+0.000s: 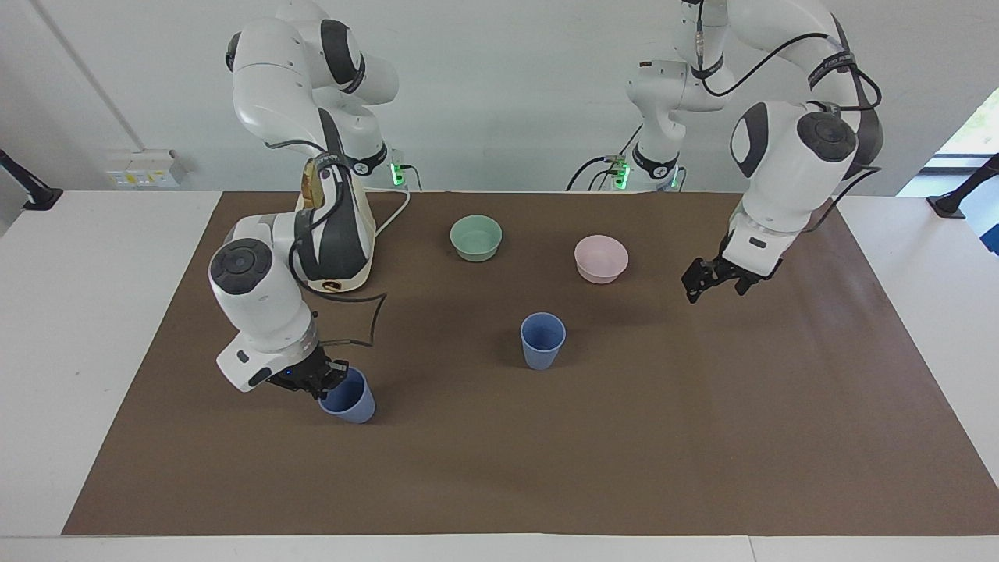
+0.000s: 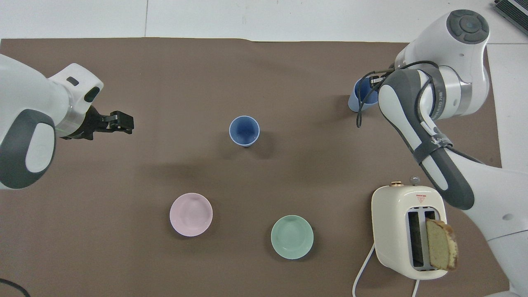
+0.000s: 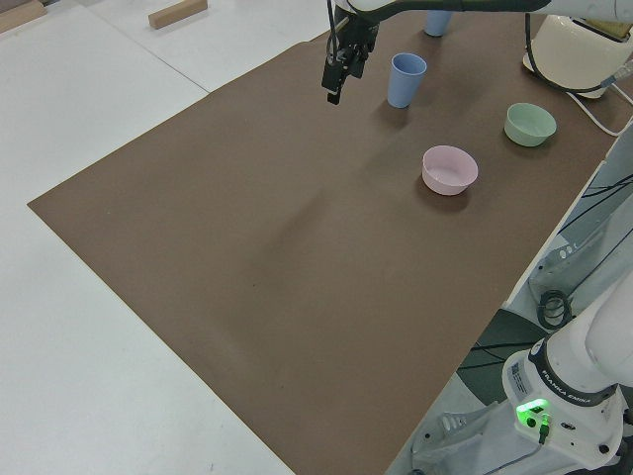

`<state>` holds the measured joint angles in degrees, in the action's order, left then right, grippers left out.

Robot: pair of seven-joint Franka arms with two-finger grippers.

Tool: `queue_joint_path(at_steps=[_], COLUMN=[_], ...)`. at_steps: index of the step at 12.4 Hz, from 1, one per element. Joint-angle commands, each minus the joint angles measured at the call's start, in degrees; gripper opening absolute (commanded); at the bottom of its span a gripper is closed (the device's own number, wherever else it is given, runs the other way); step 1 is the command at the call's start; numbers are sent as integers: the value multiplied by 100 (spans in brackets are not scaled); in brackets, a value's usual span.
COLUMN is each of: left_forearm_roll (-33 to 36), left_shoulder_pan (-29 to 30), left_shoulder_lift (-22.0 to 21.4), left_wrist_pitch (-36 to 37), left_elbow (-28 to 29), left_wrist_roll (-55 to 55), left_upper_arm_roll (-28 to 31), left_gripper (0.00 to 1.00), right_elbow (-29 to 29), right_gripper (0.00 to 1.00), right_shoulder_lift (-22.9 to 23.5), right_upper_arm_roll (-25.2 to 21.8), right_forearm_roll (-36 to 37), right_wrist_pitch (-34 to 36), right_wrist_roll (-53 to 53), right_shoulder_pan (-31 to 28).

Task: Stack blue cups with both arms
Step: 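Carry the second blue cup with the right gripper over the placed cup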

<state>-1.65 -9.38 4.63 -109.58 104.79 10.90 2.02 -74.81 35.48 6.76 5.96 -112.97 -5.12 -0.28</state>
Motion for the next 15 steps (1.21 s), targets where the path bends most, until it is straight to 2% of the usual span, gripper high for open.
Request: queue_joint_path(at_steps=[1,3,6,9,11,15], left_forearm_roll=[15,15,41,41,76,112], left_shoulder_pan=[418,673,736,736,727,718], left_shoulder_lift=[-357,-437,-419,-428,-428,-551], left_wrist_pitch=[218,480,1174,1754,2158,2941], left_elbow=[253,78,-606,-1178,-1503,-2005], left_wrist_roll=[-823,-1473,-1635,-1608,-1608,-1617], left_upper_arm_roll=[-70,-52,-52,-61,-79,-79], left_gripper=[100,100,100,100,100,100], right_elbow=[-69,-77,-147,-174,-165,-139], right_gripper=[0,0,0,0,0,0], right_shoulder_lift=[-67,-286,-664,-1068,-1297,-1526], right_upper_arm_roll=[10,10,36,369,764,888], right_forearm_roll=[116,72,63,72,98,46], right_wrist_pitch=[-85,-58,30,371,696,996], right_wrist_roll=[-139,-113,-130,-453,-1041,-2402], right_shoulder_pan=[-60,-60,-7,-7,2,843])
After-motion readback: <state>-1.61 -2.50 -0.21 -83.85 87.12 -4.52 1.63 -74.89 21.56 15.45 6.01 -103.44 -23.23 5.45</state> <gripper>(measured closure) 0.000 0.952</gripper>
